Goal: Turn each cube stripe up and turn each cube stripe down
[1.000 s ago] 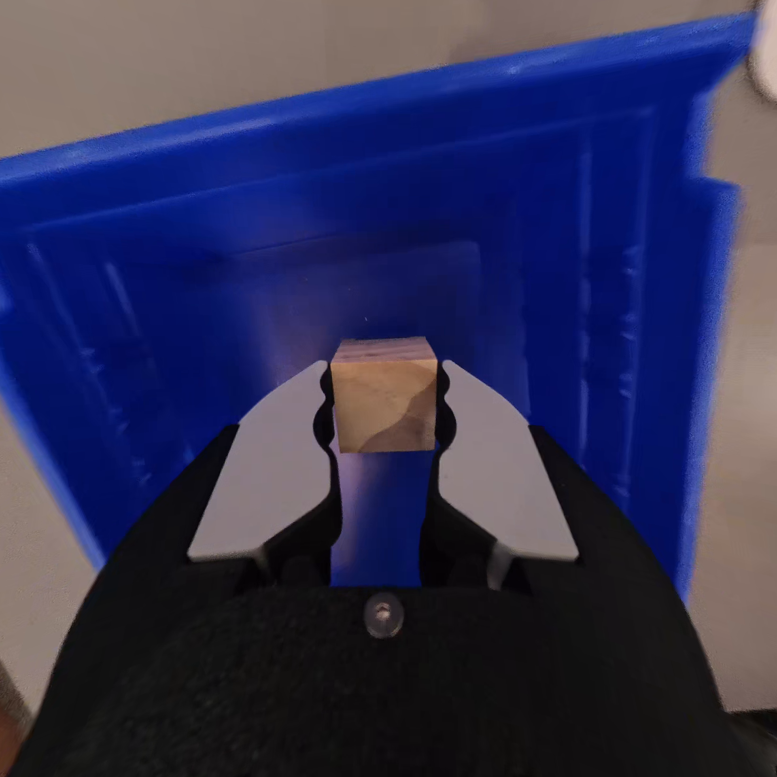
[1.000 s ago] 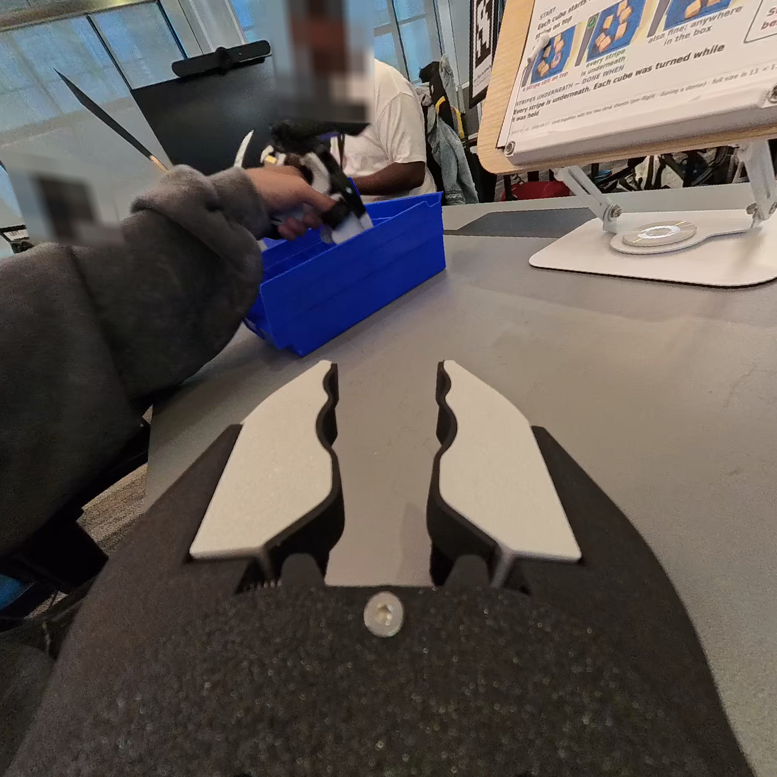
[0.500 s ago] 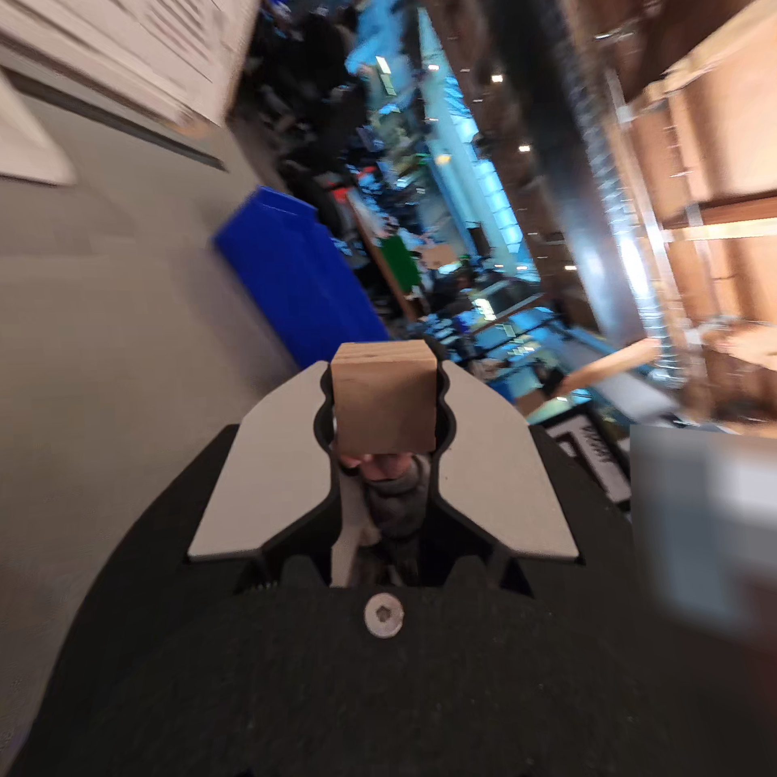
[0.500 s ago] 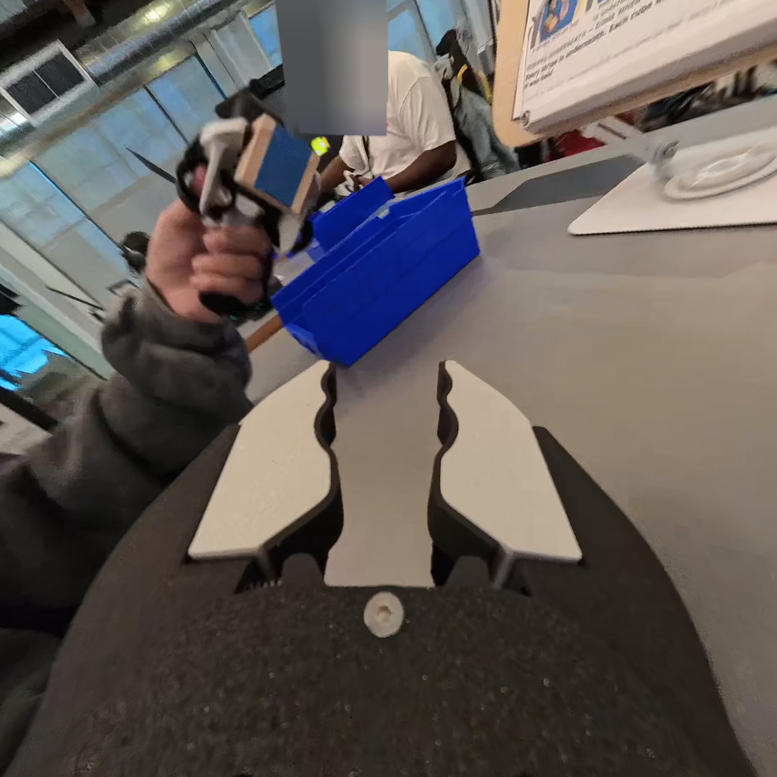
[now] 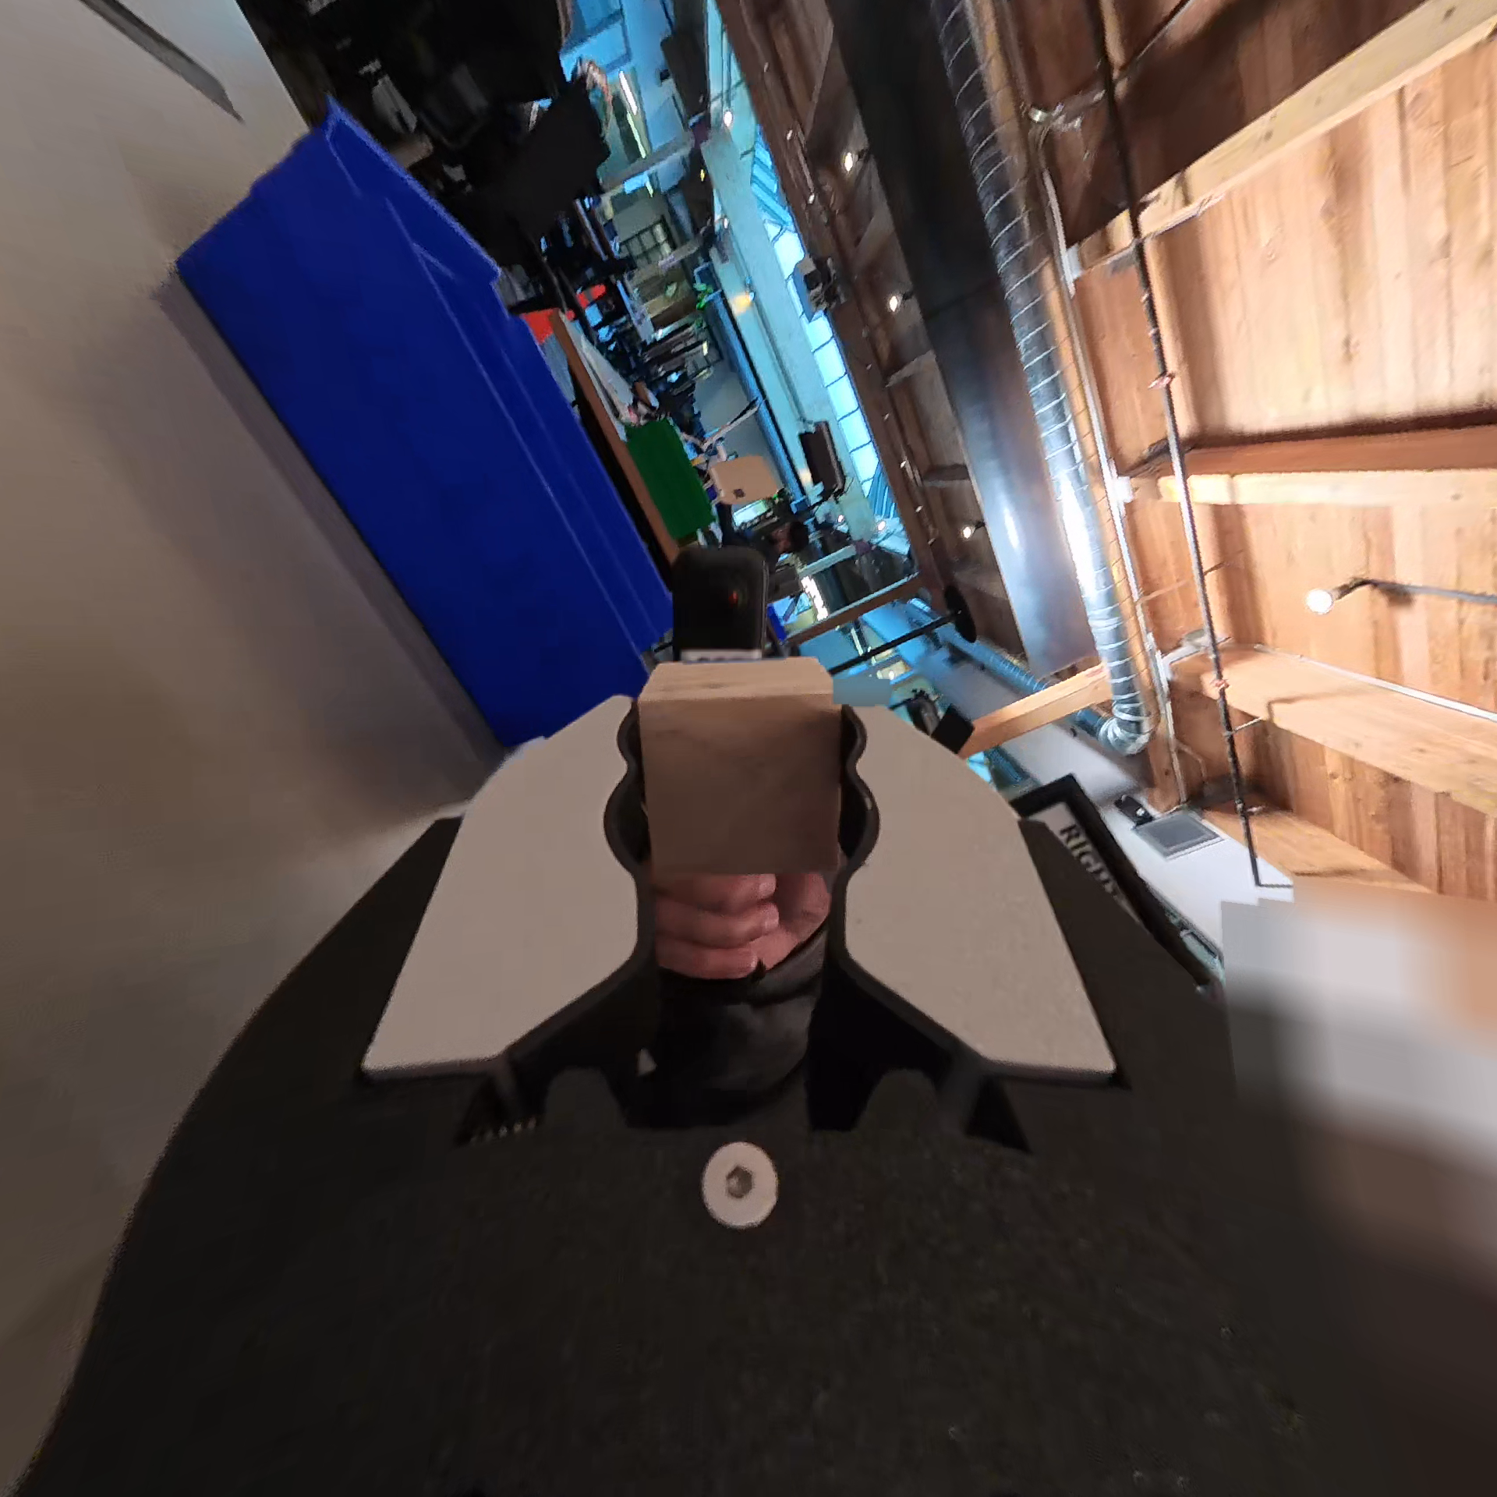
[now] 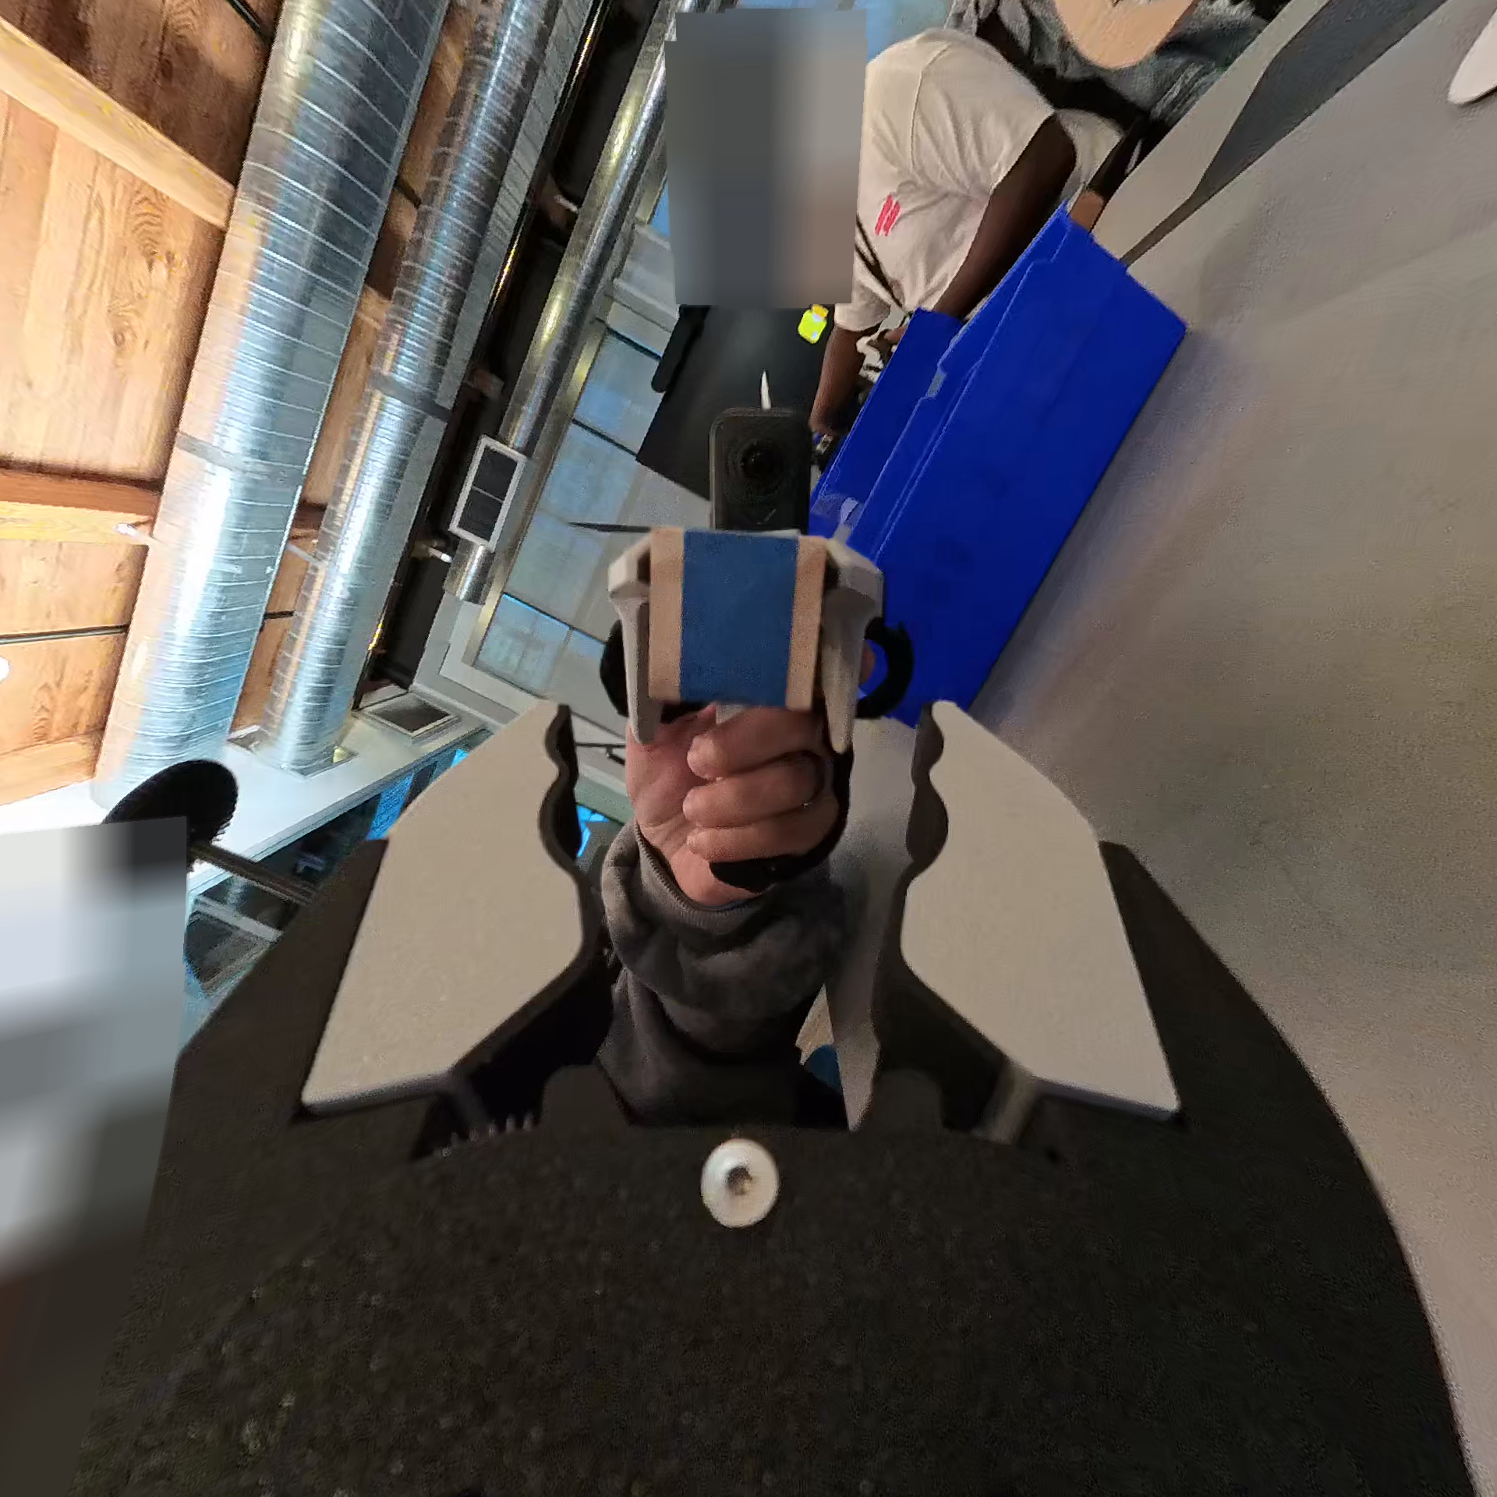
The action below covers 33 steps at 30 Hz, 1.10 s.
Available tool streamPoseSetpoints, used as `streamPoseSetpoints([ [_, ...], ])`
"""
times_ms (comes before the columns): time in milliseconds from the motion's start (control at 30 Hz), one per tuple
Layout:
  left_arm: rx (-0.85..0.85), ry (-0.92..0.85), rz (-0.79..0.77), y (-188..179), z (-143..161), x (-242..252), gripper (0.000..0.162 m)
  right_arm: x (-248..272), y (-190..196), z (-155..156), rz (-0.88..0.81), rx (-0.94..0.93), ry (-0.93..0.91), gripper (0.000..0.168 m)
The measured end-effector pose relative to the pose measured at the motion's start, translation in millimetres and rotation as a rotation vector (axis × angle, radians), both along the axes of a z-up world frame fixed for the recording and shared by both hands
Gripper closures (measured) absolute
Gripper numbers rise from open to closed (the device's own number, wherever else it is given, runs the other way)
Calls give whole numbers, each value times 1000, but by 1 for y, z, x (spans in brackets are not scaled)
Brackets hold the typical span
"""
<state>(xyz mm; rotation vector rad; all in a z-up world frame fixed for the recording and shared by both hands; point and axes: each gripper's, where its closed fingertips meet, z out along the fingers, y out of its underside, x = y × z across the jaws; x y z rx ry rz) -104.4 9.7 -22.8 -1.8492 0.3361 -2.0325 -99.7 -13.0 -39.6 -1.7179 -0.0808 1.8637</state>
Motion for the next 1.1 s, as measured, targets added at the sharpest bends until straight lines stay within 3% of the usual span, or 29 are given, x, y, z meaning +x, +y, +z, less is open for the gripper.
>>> streamPoseSetpoints([
  [267,0,52,-49,-12,-19,10,118,-18,-1,-10,40,-7,0,91],
  [333,8,65,-45,-14,-22,14,118,-18,-5,-14,98,-17,-10,123],
  [467,33,80,-64,-17,-22,16,117,-15,-5,-14,99,1,-10,123],
  [567,65,49,-68,-19,-8,5,88,-9,-3,-6,69,28,1,123],
  [667,146,87,-30,-23,-6,-11,87,1,-5,0,46,72,-62,123],
  [733,232,171,-44,-39,-19,-15,87,14,-4,10,13,123,-120,123],
  [900,405,390,-93,-103,-78,-21,94,97,12,38,-209,255,-430,123],
  [1033,475,439,-178,-133,-86,-19,94,201,39,22,-443,196,-907,123],
  [1100,533,486,-171,-132,-88,-18,95,237,55,5,-454,118,-1109,123],
])
